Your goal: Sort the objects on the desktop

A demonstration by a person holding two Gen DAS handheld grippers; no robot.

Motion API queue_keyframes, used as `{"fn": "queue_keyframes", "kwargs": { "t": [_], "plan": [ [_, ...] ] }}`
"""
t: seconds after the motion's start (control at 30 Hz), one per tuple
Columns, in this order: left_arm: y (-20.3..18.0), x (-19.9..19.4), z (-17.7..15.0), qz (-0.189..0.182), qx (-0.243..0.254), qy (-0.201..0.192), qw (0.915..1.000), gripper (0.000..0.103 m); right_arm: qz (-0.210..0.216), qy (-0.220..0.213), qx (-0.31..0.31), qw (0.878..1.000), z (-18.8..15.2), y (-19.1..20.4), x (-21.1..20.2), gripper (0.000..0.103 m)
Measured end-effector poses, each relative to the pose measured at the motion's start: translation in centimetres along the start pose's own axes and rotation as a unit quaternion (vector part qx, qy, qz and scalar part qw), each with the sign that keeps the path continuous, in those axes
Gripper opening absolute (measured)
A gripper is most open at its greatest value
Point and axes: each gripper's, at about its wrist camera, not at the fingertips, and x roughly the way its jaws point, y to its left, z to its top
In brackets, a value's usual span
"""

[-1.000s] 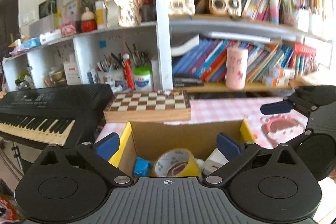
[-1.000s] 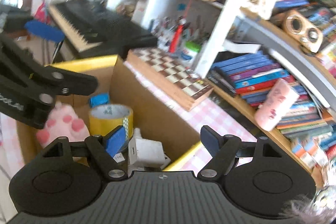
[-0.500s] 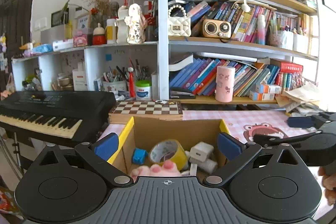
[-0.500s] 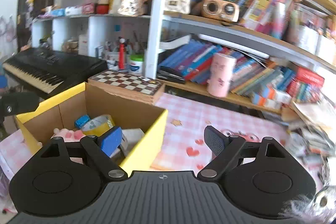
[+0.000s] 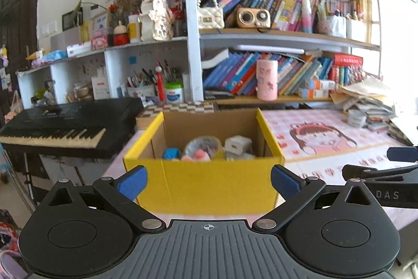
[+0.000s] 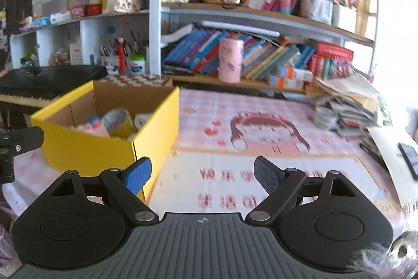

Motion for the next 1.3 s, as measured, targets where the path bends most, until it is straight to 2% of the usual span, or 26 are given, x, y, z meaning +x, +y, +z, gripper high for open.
{"fn": "queue_keyframes", "kwargs": {
  "t": [0.33, 0.5, 0.6, 0.73, 1.3],
  "plan": [
    [-0.8, -1.8, -2.2, -0.011, 0.002, 0.022, 0.9997, 0.102, -0.028, 0.035, 0.031, 0.999, -3.6, -0.4, -3.3, 0.085],
    [-1.3, -1.5, -2.5, -0.009, -0.006, 0.032, 0.9994, 0.102, -0.026, 0.05, 0.048, 0.997, -4.5, -0.8, -3.9, 0.088],
    [-1.6, -1.4, -2.9, -0.006, -0.001, 0.051, 0.9987, 0.102, -0.025, 0.057, 0.043, 0.997, -5.1, -0.7, -4.3, 0.089],
    [-1.7, -1.3, -3.2, -0.005, -0.005, 0.066, 0.9978, 0.103, -0.026, 0.059, 0.05, 0.997, -5.2, -1.0, -4.4, 0.092],
    [-1.8, -1.4, -3.8, 0.006, -0.007, 0.063, 0.9979, 0.103, -0.013, 0.072, 0.045, 0.996, -5.1, -1.1, -3.9, 0.095]
  ]
}}
